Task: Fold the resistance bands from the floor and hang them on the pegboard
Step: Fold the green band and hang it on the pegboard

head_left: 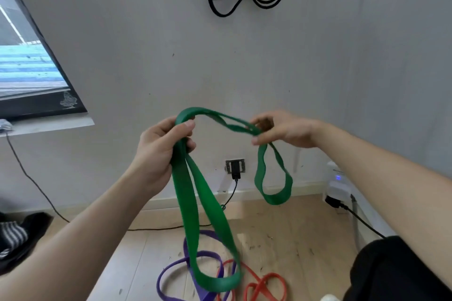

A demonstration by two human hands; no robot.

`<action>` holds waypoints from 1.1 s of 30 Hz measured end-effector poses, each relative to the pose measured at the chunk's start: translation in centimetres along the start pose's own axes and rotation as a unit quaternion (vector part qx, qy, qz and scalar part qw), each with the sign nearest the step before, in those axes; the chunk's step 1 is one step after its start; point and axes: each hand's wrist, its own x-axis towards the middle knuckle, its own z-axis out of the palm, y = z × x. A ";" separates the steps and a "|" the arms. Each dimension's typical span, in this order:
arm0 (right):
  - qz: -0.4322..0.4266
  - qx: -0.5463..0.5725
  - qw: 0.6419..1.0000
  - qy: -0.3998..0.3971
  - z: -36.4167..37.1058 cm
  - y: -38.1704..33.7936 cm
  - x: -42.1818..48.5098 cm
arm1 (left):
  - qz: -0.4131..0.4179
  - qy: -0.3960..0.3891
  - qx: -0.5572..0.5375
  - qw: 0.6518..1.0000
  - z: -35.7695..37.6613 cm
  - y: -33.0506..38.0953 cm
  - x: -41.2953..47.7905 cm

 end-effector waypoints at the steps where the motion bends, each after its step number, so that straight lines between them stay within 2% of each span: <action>1: 0.021 -0.040 0.998 -0.032 0.5 0.0 0.0 | 0.007 -0.009 0.006 1.000 0.2 0.2 -0.1; 5: 0.050 -0.155 0.981 -0.106 2.8 -0.3 0.5 | 0.018 -0.044 0.057 0.997 1.4 0.3 -0.6; 8: 0.054 -0.192 0.970 -0.135 4.0 0.0 1.0 | 0.016 -0.046 0.103 0.994 1.7 0.0 -1.0; 10: 0.052 -0.170 0.972 -0.154 4.6 0.0 1.1 | 0.016 -0.047 0.127 0.991 1.5 -0.1 -1.2; 13: 0.011 -0.055 0.982 -0.180 5.3 -1.8 0.7 | 0.005 -0.060 0.160 0.985 0.9 -0.1 -1.5; 16: -0.052 0.030 0.987 -0.149 6.2 -3.7 0.5 | 0.000 -0.072 0.171 0.983 0.4 0.3 -1.7; 22: -0.105 0.094 0.989 -0.037 9.1 -5.2 0.8 | 0.001 -0.075 0.174 0.982 -0.9 0.8 -1.8; 24: -0.116 0.080 0.990 -0.004 9.0 -5.4 1.1 | -0.002 -0.076 0.176 0.981 -1.4 0.6 -1.8; 27: -0.133 0.045 0.990 -0.008 8.5 -5.7 0.9 | 0.005 -0.082 0.197 0.977 -1.9 0.2 -1.8; 31: -0.110 -0.013 0.992 -0.055 7.2 -6.4 0.0 | 0.014 -0.094 0.252 0.963 -2.1 -0.6 -2.1; 33: -0.107 -0.023 0.993 -0.047 7.0 -6.5 0.0 | 0.025 -0.085 0.282 0.955 -2.1 -0.9 -1.9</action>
